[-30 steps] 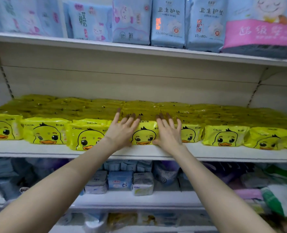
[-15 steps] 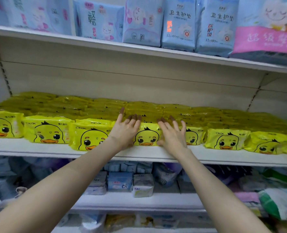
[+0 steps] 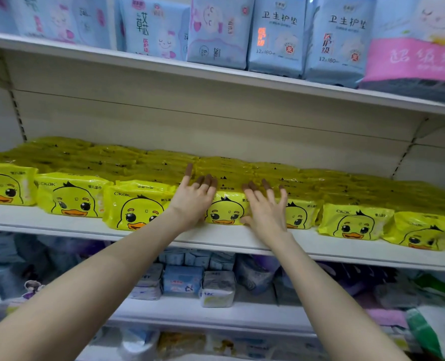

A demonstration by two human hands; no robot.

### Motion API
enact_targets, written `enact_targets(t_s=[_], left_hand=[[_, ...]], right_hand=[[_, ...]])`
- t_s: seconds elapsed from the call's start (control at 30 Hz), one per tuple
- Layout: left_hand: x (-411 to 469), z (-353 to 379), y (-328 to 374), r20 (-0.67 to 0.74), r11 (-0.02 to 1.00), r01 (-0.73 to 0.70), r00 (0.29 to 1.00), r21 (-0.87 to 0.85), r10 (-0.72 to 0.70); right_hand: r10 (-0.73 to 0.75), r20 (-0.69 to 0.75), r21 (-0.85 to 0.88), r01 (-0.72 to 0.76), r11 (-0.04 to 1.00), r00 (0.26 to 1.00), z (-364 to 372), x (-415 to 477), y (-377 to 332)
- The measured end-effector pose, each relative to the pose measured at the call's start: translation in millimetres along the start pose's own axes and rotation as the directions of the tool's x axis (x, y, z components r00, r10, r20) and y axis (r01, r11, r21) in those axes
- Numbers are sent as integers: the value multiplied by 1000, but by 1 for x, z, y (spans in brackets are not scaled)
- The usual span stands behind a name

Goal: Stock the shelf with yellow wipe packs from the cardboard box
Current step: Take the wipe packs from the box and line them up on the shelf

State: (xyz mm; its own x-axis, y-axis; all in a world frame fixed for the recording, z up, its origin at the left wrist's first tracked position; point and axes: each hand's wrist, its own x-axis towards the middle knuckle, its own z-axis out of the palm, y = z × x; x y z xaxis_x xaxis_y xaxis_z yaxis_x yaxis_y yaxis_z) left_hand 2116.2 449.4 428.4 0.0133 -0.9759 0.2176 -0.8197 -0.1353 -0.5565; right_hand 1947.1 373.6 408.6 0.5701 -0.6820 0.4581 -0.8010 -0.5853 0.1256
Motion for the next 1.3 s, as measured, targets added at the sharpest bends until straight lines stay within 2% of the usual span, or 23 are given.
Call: enact_targets(t_s=[0.47, 0.7, 0.87, 1.07, 1.3], left_hand=[[0, -1, -2, 4, 999, -9, 1000, -34, 9], [-9, -4, -9, -42, 989, -15, 999, -149, 9], [-32, -11, -30, -64, 956, 18, 997, -292, -38], [-69, 7, -68, -59, 899, 124, 985, -420, -163], [-106, 47, -105, -52, 881, 173, 975, -441, -218]], right_hand=[[-5, -13, 30, 6, 1000, 1000, 0, -5, -1], [13, 0, 95, -13, 995, 1000, -9, -10, -3], [26, -17, 194, -22, 981, 1000, -22, -16, -14], [-38, -24, 339, 44, 940, 999, -35, -8, -51], [-116, -23, 389, 115, 914, 993, -30, -2, -109]])
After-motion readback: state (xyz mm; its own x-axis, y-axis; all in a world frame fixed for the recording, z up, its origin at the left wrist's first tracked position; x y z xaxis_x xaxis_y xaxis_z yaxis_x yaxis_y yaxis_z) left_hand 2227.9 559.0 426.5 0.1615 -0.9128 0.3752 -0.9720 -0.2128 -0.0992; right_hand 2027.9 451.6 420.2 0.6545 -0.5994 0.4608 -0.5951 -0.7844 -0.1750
